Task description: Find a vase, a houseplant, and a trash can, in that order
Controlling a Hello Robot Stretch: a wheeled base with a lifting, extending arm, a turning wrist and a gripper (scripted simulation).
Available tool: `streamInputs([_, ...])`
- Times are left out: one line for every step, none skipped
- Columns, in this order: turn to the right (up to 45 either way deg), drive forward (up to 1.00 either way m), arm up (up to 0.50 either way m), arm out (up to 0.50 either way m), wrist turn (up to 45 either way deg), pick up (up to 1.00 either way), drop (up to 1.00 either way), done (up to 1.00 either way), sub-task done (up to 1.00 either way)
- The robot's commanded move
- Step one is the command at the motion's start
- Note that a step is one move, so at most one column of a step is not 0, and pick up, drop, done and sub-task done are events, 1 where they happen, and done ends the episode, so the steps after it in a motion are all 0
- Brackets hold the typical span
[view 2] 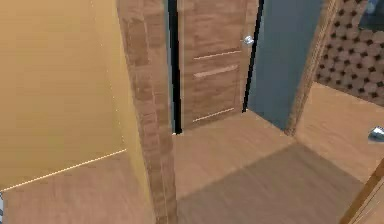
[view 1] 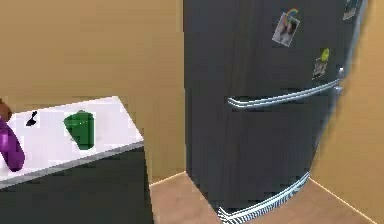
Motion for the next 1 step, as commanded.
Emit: streamInputs([-45.0, 0.00, 0.00, 0.00, 0.0, 0.00, 0.00, 0.00, 0.00])
